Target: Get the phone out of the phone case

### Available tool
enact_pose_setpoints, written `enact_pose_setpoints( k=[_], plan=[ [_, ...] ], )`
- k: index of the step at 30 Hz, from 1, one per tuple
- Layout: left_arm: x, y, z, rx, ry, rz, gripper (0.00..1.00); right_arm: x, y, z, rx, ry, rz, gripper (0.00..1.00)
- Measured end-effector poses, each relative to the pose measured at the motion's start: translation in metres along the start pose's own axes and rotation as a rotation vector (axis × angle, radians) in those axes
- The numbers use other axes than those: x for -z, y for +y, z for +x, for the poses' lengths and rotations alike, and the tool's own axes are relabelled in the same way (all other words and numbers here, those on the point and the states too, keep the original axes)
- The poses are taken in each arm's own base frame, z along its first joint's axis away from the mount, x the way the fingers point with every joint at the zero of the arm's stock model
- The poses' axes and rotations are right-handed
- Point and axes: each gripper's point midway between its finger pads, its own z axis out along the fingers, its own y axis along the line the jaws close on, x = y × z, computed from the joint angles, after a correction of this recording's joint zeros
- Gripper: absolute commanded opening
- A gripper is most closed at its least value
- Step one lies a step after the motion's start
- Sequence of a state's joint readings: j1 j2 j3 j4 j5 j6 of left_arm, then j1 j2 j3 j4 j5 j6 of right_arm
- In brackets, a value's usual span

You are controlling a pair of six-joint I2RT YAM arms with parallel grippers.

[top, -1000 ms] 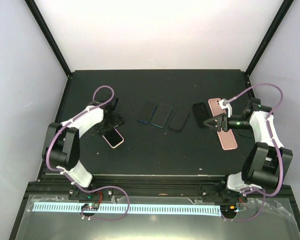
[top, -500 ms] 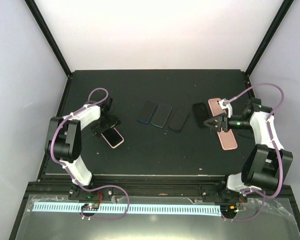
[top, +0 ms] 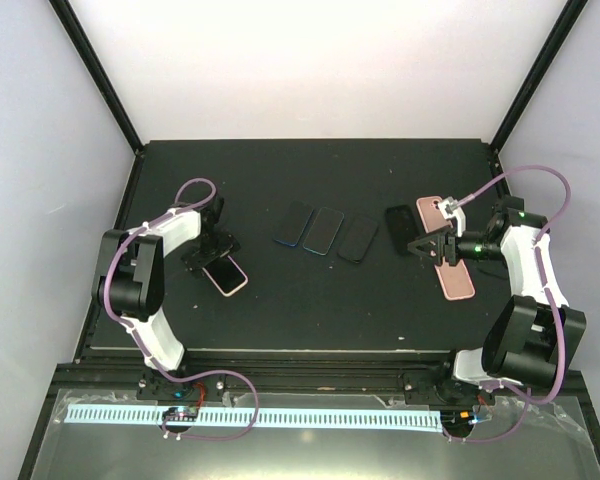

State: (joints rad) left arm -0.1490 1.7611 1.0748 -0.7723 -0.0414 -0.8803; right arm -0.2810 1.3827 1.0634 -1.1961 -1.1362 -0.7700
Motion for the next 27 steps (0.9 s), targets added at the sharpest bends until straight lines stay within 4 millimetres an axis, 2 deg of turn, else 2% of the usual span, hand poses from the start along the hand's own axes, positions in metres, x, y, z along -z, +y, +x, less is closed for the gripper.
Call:
enact_pose_setpoints(
  k=[10, 18, 21, 27],
  plan=[
    [-0.005, 0.008, -0.002, 0.018, 0.013, -0.023, 0.99, 0.000, 0.006, 0.004, 0.012, 0.009, -0.024, 0.61],
    [-0.006, 0.009, -0.002, 0.015, 0.003, -0.012, 0.83, -0.003, 0.002, 0.005, -0.005, 0.009, -0.016, 0.61],
    [-0.003, 0.010, 0.002, 0.010, -0.023, 0.036, 0.77, -0.014, 0.002, 0.010, 0.005, 0.057, -0.012, 0.61],
    [0.005, 0.013, 0.010, -0.040, -0.049, 0.106, 0.71, -0.049, 0.023, 0.018, 0.088, 0.181, -0.037, 0.61]
  ],
)
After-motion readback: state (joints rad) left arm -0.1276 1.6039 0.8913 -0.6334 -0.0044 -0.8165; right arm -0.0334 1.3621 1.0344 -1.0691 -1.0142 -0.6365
